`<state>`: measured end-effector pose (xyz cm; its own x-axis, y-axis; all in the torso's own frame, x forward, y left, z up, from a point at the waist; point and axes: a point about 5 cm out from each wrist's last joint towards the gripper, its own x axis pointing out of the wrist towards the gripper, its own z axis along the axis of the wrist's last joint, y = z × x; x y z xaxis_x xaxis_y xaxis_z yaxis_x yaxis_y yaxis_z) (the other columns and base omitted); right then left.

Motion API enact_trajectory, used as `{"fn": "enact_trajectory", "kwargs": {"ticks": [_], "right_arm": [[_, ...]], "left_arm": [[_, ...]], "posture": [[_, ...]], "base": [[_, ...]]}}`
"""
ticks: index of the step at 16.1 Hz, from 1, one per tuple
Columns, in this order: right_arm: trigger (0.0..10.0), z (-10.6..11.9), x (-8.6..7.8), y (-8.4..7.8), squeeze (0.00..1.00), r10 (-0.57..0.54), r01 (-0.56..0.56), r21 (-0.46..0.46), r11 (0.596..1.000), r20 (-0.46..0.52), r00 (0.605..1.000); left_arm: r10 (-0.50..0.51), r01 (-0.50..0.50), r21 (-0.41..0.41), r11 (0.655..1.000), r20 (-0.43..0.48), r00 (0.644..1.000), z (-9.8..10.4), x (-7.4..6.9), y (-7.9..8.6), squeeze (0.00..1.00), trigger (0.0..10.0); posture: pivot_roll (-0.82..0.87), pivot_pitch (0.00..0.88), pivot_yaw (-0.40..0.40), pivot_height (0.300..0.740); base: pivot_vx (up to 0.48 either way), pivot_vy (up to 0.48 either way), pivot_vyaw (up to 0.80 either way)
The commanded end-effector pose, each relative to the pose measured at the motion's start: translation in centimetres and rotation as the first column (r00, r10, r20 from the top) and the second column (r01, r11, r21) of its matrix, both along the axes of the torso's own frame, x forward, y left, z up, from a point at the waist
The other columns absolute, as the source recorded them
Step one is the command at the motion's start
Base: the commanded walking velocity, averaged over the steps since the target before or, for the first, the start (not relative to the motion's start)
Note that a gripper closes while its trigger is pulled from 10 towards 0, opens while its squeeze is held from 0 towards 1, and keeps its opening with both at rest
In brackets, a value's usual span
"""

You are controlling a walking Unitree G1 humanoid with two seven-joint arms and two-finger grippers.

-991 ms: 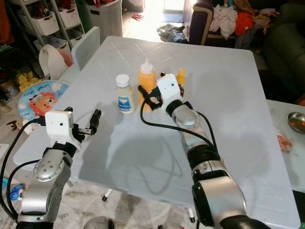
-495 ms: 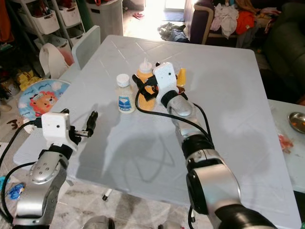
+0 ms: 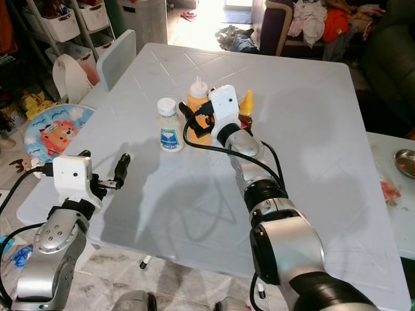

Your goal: Restocking fridge

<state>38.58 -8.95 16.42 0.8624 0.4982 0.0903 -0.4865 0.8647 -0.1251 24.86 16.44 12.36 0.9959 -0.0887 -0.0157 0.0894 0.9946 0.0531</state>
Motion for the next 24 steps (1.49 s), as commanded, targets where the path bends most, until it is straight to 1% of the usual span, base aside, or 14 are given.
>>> {"fn": "enact_trajectory", "kwargs": {"ticks": [1, 2, 7, 11, 13, 14, 15, 16, 17, 18, 20, 22, 23, 24], "right_arm": [[2.5, 0.8, 0.3, 0.2, 0.0, 0.002, -0.002, 0.018, 1.0, 0.012, 1.0], [0.0, 0.8, 0.4, 0.3, 0.0, 0.004, -0.005, 0.021, 1.0, 0.009, 1.0], [0.0, 0.8, 0.4, 0.5, 0.0, 0.013, -0.014, 0.022, 1.0, 0.011, 1.0], [0.0, 0.8, 0.3, 0.5, 0.0, 0.017, -0.018, 0.036, 0.999, 0.016, 1.0], [3.5, 0.9, -0.1, 0.7, 0.0, 0.044, -0.047, 0.06, 0.997, 0.049, 0.998], [3.3, 0.9, -0.5, 0.8, 0.0, 0.06, -0.065, 0.07, 0.995, 0.067, 0.996], [3.3, 0.8, -0.7, 0.9, 0.0, 0.063, -0.068, 0.066, 0.996, 0.073, 0.995], [10.0, 0.8, -1.1, 0.9, 0.0, 0.073, -0.08, 0.075, 0.994, 0.091, 0.993], [10.0, 0.9, -1.5, 0.7, 0.0, 0.072, -0.081, 0.089, 0.993, 0.098, 0.993], [10.0, 1.0, -1.8, 0.4, 0.0, 0.069, -0.079, 0.09, 0.993, 0.109, 0.992], [10.0, 0.9, -2.7, -0.9, 0.0, 0.02, -0.031, 0.106, 0.994, 0.102, 0.995], [10.0, 0.5, -4.6, -1.8, 0.0, -0.047, 0.035, 0.119, 0.992, 0.095, 0.994], [10.0, 0.7, -6.5, -2.5, 0.0, -0.099, 0.086, 0.106, 0.991, 0.118, 0.988], [10.0, 1.1, -7.5, -2.9, 0.0, -0.144, 0.129, 0.103, 0.986, 0.153, 0.978]], "left_arm": [[0.003, -0.003, 0.016, 1.0, 0.003, 1.0, 0.3, -0.2, 0.3, 0.0, 10.0], [0.003, -0.003, 0.017, 1.0, 0.003, 1.0, 0.3, -0.3, 0.3, 0.0, 10.0], [0.002, -0.002, 0.028, 1.0, 0.001, 1.0, 0.3, -0.2, 0.6, 0.0, 10.0], [-0.003, 0.003, 0.024, 1.0, 0.004, 1.0, 0.3, 0.0, 0.2, 0.0, 10.0], [0.005, -0.005, 0.02, 1.0, 0.012, 1.0, 0.4, 0.2, 0.4, 0.0, 10.0], [0.01, -0.01, 0.016, 1.0, 0.011, 1.0, 0.3, 0.5, 0.3, 0.0, 10.0], [0.012, -0.012, 0.015, 1.0, 0.009, 1.0, 0.2, 0.7, 0.2, 0.0, 10.0], [-0.001, 0.001, 0.009, 1.0, 0.031, 1.0, 0.8, 1.6, -0.4, 0.0, 10.0], [-0.002, 0.001, 0.007, 1.0, 0.05, 0.999, 1.3, 2.4, -0.8, 0.0, 10.0], [0.007, -0.007, 0.0, 1.0, 0.064, 0.998, 1.7, 2.9, -0.9, 0.0, 10.0], [0.026, -0.025, -0.017, 1.0, 0.074, 0.997, 2.0, 3.6, -1.2, 0.0, 10.0], [0.035, -0.033, -0.037, 0.999, 0.062, 0.997, 1.8, 3.4, -1.5, 0.0, 10.0], [0.035, -0.032, -0.041, 0.999, 0.063, 0.997, 1.7, 3.2, -1.8, 0.0, 10.0], [0.039, -0.036, -0.048, 0.998, 0.057, 0.998, 1.6, 2.9, -2.0, 0.0, 10.0]], "posture": [[0.14, 0.06, -0.004, 0.74], [0.14, 0.06, -0.003, 0.74], [0.14, 0.053, -0.002, 0.74], [0.13, 0.043, -0.009, 0.74], [0.12, 0.031, -0.016, 0.74], [0.11, 0.024, -0.021, 0.74], [0.1, 0.021, -0.022, 0.74], [0.08, 0.012, -0.035, 0.74], [0.07, 0.01, -0.045, 0.74], [0.07, 0.008, -0.049, 0.74], [0.04, 0.003, -0.069, 0.74], [0.02, 0.0, -0.069, 0.74], [0.02, 0.0, -0.063, 0.74], [0.02, 0.0, -0.05, 0.74]], "base": [[0.0, 0.0, 0.0], [0.0, 0.0, 0.0], [0.0, 0.0, 0.0], [0.0, 0.0, 0.0], [0.0, 0.0, 0.0], [0.0, 0.0, 0.0], [0.0, 0.0, 0.0], [0.0, 0.0, 0.0], [0.0, 0.0, 0.0], [0.0, 0.0, 0.0], [0.0, 0.0, 0.0], [0.0, 0.0, 0.0], [0.0, 0.0, 0.0], [0.0, 0.0, 0.0]]}}
